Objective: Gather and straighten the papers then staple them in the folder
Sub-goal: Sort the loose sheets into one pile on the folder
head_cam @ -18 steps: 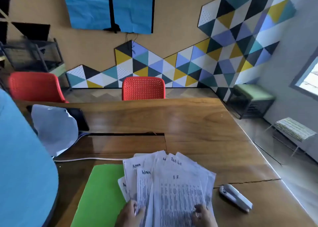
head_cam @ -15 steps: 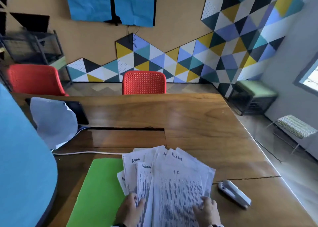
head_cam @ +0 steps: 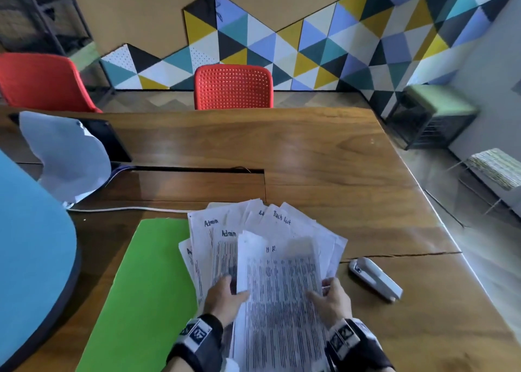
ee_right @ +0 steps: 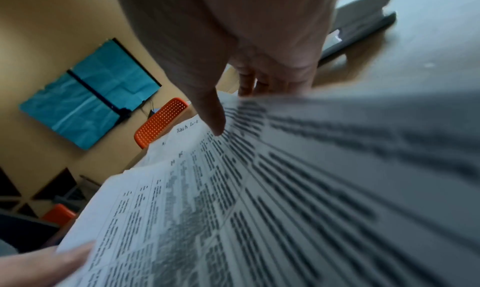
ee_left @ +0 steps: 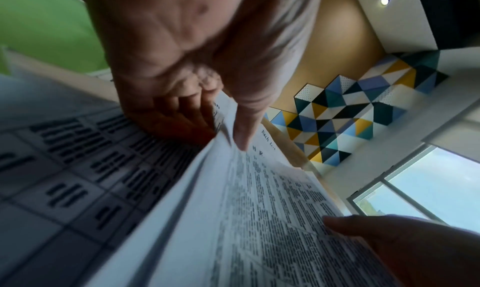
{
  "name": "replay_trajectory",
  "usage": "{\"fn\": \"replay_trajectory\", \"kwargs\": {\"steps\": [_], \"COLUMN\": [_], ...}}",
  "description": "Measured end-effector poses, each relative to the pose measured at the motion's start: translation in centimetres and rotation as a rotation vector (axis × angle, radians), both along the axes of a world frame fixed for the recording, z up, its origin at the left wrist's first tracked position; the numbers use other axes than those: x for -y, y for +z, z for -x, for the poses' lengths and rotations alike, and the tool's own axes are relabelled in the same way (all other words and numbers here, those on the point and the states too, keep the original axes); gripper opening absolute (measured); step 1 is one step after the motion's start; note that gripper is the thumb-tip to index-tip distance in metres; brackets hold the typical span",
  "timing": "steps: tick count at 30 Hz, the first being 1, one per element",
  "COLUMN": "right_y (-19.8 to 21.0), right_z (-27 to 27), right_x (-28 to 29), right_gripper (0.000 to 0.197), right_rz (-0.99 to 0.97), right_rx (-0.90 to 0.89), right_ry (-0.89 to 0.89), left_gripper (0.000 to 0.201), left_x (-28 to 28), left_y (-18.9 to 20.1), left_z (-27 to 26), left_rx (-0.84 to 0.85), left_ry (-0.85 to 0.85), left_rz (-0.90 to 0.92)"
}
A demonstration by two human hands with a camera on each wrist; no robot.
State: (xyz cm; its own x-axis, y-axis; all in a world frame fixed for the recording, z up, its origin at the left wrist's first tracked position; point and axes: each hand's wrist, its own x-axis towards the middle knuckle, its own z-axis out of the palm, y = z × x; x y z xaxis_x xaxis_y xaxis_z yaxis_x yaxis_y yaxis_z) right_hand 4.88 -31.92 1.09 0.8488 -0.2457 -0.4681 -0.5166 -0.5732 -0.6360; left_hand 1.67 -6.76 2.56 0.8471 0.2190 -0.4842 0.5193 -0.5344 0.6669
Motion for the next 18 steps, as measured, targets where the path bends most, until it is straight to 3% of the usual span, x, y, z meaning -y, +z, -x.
{"fn": "replay_trajectory", "kwargs": {"steps": [2, 4, 7, 9, 11, 14, 16, 18], "right_y": [0.4, 0.9, 1.5, 2.7, 3.3, 1.7, 0.2, 0.2], "right_z": [0.8, 1.3, 1.5, 1.4, 1.2, 0.7, 0.2, 0.1], "right_x": [0.3, 0.9, 2.1, 2.3, 2.6, 3.0, 3.2, 2.9], "right_gripper": [0.02, 0.019, 0.052, 0.048, 0.023, 0.003, 0.021, 0.031], "right_rz": [-0.101, -0.273, -0.645, -0.821, -0.811, -0.677, -0.63, -0.633], "right_rx": [0.064, 0.098, 0.034, -0.024, -0.036, -0.034, -0.038, -0.022], "right_ry": [0.035, 0.055, -0.004, -0.014, -0.013, -0.063, -0.188, -0.195], "left_gripper": [0.025, 0.027, 0.027, 0.034, 0.042, 0.049, 0.039, 0.034], "left_x": [0.1, 0.0, -0.7, -1.6, -2.6, -3.8, -3.8, -3.6], "left_y": [0.4, 1.3, 2.8, 2.9, 1.9, 0.7, 0.5, 0.5], "left_z": [0.4, 1.0, 1.5, 1.5, 0.9, -0.4, -1.4, -1.9], "left_rx": [0.069, 0.147, 0.123, 0.061, 0.101, 0.18, 0.168, 0.15], "left_ry": [-0.058, -0.105, -0.197, -0.263, -0.248, 0.069, 0.235, 0.256], "left_rz": [0.038, 0.083, 0.292, 0.334, 0.23, 0.058, -0.06, -0.08]}}
